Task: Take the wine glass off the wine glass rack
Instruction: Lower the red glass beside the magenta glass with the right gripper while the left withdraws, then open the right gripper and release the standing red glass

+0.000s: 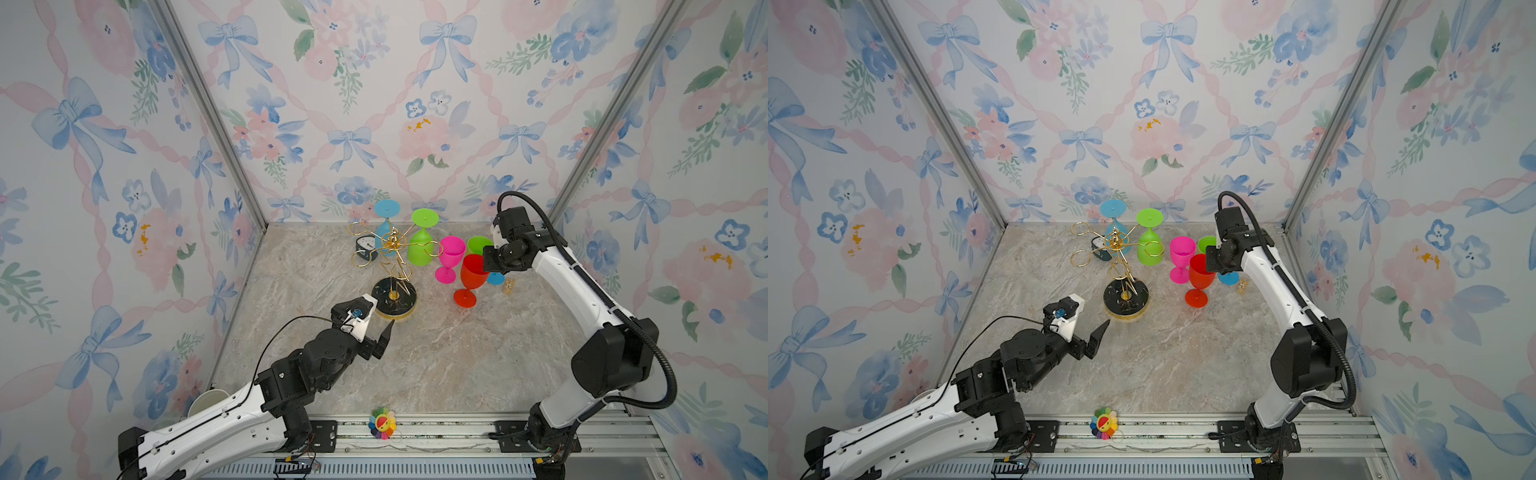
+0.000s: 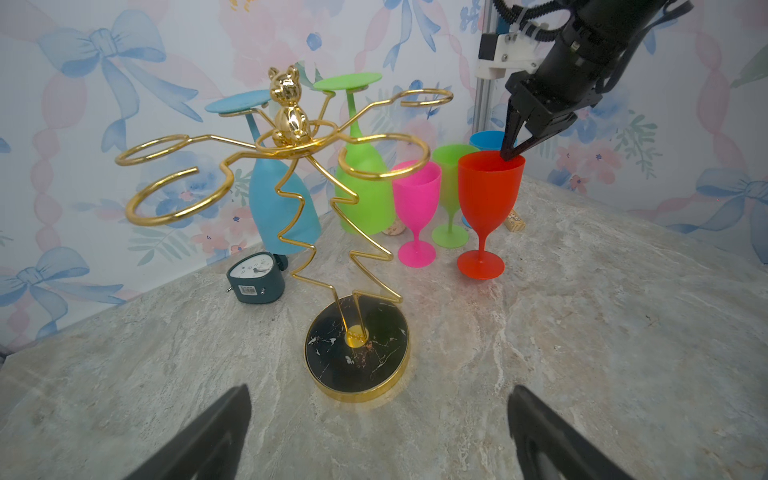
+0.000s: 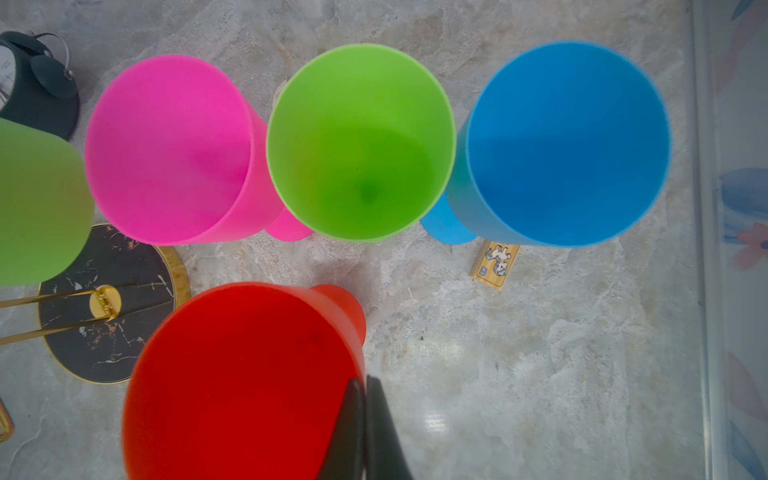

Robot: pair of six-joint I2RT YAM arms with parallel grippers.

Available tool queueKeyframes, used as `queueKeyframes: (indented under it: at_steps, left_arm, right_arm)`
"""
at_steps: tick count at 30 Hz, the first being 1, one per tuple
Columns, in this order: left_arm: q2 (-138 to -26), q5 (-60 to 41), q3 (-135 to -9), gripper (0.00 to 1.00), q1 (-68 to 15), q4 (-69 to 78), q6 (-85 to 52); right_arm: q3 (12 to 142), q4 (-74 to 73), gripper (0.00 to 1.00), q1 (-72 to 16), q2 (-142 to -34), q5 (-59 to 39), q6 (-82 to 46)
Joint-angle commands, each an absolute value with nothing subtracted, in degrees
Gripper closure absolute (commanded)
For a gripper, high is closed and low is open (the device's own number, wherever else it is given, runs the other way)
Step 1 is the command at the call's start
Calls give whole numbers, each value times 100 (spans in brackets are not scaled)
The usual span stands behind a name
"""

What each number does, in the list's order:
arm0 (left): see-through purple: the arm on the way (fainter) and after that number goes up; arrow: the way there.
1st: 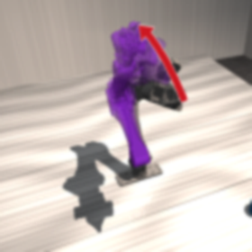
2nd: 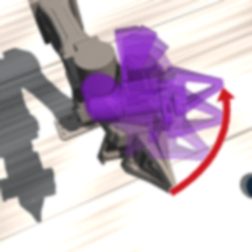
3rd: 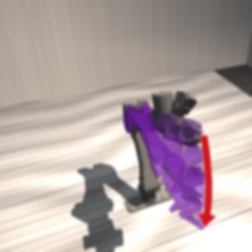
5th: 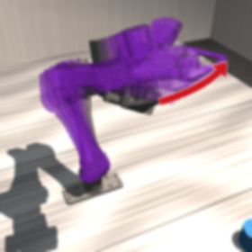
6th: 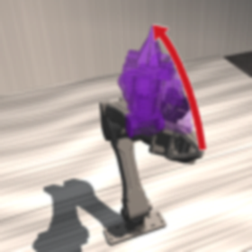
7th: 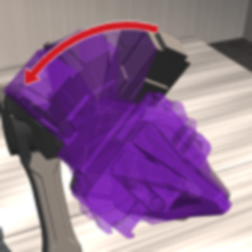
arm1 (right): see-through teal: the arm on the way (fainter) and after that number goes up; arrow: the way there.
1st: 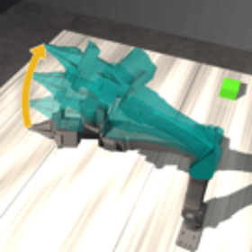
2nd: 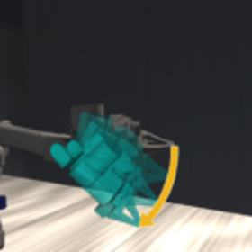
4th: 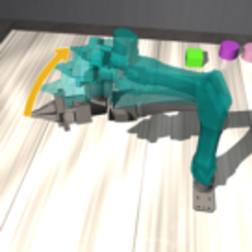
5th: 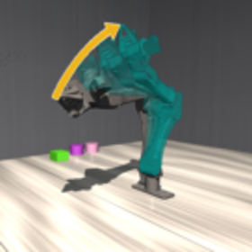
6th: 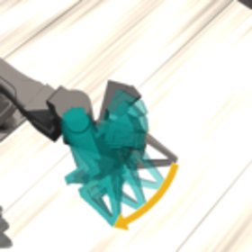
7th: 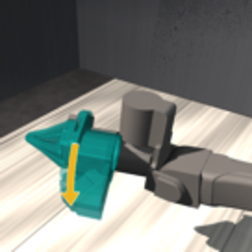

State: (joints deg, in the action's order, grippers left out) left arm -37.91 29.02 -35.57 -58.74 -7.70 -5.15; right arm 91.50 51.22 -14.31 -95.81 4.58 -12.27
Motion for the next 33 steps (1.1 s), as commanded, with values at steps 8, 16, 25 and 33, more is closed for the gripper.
queueKeyframes:
  at_steps: [8,16,25,33]
  left_arm:
    - [-3480,2519,-3202,2,-5168,-914,-930]
    - [-3283,2424,-3094,2,-4953,-897,-1028]
    - [-3322,2410,-3097,2,-4887,-897,-1029]
    - [-3331,2413,-3094,2,-4852,-900,-1030]
  right_arm:
    - [9158,4870,100,-1652,-9776,617,-1072]
    - [9166,4799,100,-1696,-9879,565,-1123]
    - [9079,4713,100,-1767,-9905,472,-1142]
    - [9039,4623,100,-1835,-9953,416,-1179]
